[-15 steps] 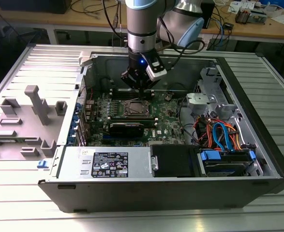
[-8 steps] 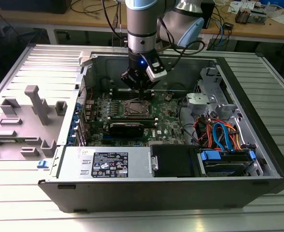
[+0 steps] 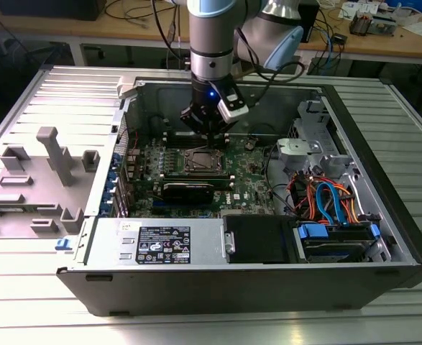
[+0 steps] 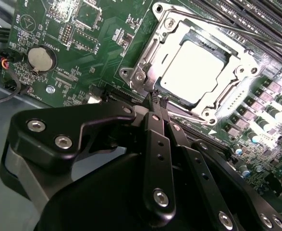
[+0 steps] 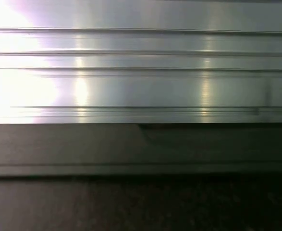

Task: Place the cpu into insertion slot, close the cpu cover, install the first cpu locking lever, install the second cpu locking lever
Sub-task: 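Install the first cpu locking lever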

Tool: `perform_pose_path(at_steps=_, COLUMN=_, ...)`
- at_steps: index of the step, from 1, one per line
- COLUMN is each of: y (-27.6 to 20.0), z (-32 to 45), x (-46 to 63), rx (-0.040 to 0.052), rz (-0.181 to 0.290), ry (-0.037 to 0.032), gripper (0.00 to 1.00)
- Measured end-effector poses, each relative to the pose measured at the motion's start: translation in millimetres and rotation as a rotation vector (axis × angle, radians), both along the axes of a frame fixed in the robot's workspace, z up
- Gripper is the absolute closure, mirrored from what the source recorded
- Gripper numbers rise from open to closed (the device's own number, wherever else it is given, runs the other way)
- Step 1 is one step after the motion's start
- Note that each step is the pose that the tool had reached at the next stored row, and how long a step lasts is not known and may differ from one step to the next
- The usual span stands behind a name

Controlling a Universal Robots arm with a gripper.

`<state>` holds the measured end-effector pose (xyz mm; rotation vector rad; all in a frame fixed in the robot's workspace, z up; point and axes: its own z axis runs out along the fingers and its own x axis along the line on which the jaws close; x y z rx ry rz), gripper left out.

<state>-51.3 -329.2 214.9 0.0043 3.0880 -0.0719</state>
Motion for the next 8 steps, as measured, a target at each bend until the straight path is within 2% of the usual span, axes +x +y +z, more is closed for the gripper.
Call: perform_pose_path(at_steps=8, y=0.0, z=-6.7, x=2.5, rx=-0.0001, rz=0.000, ry=0.0000, gripper=0.89)
